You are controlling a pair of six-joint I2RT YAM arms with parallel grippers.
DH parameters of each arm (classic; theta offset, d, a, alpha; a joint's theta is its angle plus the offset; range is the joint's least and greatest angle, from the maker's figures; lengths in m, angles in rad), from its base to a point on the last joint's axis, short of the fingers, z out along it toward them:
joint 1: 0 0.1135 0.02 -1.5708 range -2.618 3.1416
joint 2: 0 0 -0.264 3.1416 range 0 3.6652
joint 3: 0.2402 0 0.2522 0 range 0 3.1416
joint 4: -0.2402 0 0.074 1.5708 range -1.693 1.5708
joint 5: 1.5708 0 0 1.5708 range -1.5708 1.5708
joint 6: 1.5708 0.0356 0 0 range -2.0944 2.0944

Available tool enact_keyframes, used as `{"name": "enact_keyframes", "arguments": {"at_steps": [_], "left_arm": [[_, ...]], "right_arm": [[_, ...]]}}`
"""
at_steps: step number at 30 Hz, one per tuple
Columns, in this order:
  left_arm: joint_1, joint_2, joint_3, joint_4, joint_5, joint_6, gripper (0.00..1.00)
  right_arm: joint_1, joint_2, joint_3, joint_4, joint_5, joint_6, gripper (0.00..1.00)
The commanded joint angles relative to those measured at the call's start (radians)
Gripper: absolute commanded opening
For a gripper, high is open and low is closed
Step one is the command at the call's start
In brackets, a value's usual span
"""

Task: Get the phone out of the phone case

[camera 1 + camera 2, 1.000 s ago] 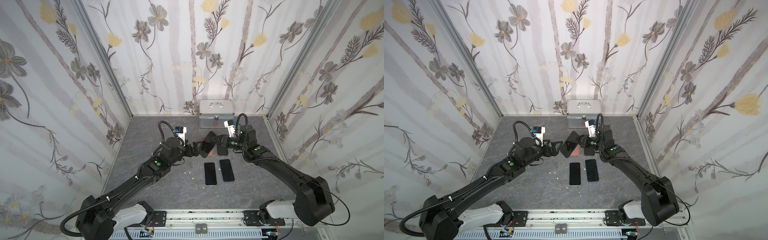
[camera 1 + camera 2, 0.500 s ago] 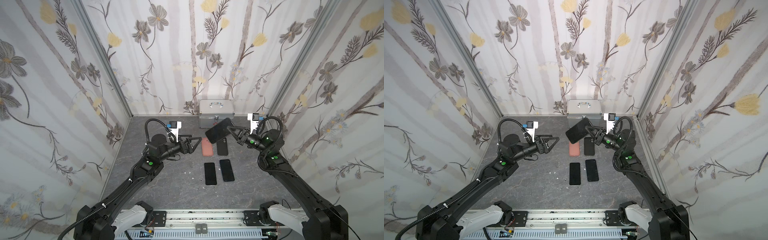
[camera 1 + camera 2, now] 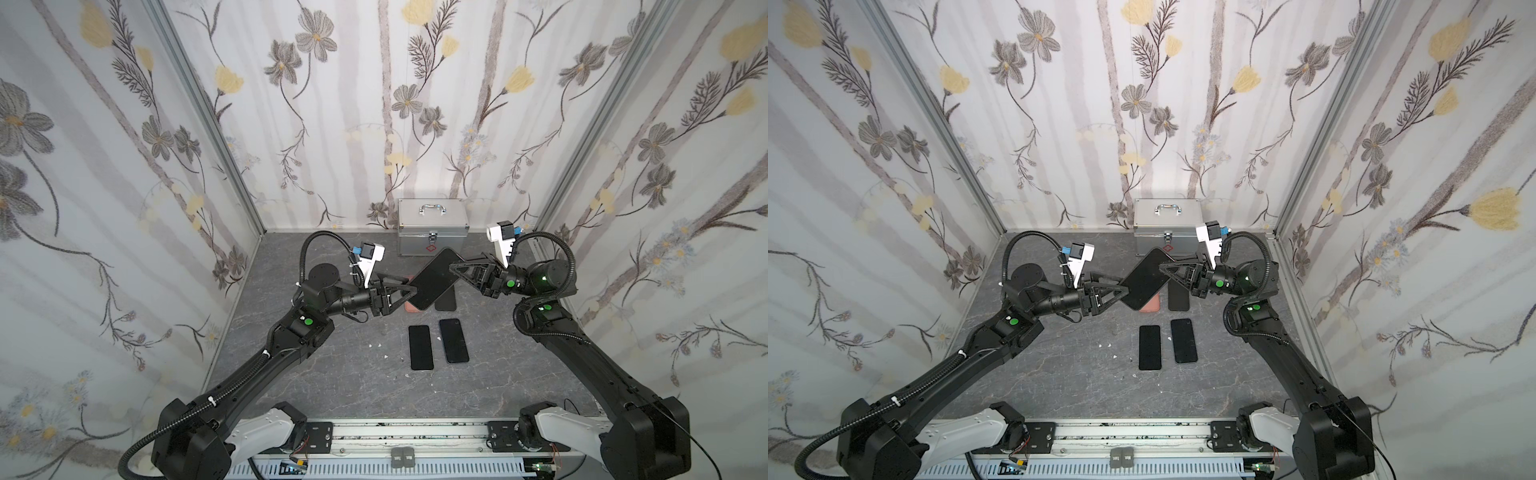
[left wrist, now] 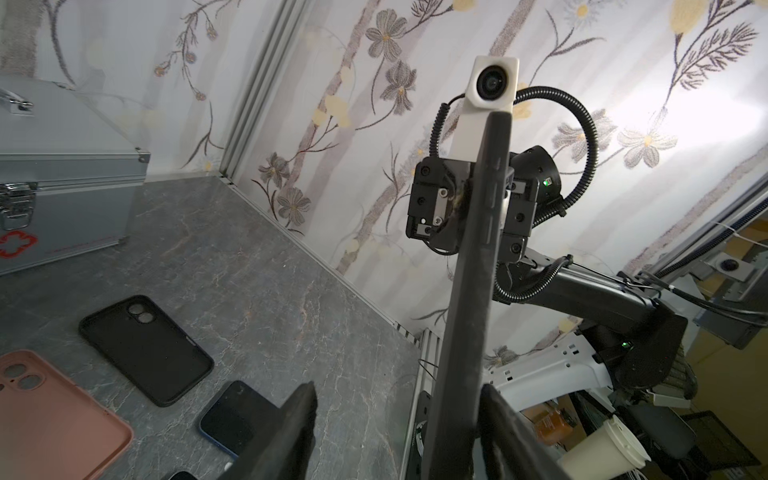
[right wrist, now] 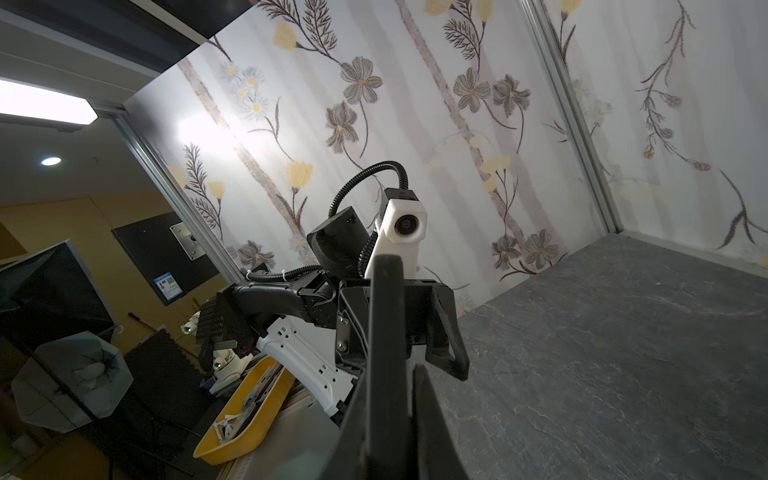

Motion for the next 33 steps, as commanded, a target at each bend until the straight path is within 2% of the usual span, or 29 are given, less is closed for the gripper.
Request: {"name": "enact_keyframes", "arguments": {"at_steps": [1, 5, 8, 16, 24, 26, 30, 33], "left_arm": [[-0.006, -0.007, 0.014, 0.050, 0.051, 0.015, 0.54], [-0.011, -0.025, 0.013, 0.057, 0.077, 0.015, 0.40], [-0.017, -0.035, 0.009, 0.060, 0.087, 0.015, 0.33], [-0.031, -0.008, 0.032, 0.070, 0.116, 0.009, 0.25], [-0.034, -0.007, 0.040, 0.077, 0.110, 0.001, 0.10], [-0.034, -0.011, 0.038, 0.078, 0.095, 0.000, 0.01], [-0.033, -0.010, 0.035, 0.078, 0.064, 0.007, 0.00], [-0.032, 0.003, 0.039, 0.075, 0.039, -0.003, 0.00]], "right_arm": [[-0.001, 0.002, 0.007, 0.123, -0.007, 0.083, 0.00], [-0.002, 0.003, 0.015, 0.140, -0.006, 0.114, 0.00], [-0.002, 0.017, 0.024, 0.164, -0.020, 0.142, 0.00], [0.000, 0.058, 0.009, 0.367, -0.011, 0.312, 0.00], [0.000, 0.112, -0.027, 0.585, -0.004, 0.460, 0.00], [0.001, 0.123, -0.027, 0.624, -0.007, 0.486, 0.00], [-0.002, 0.131, -0.017, 0.626, -0.014, 0.484, 0.00], [-0.002, 0.121, -0.012, 0.580, -0.007, 0.445, 0.12]]}}
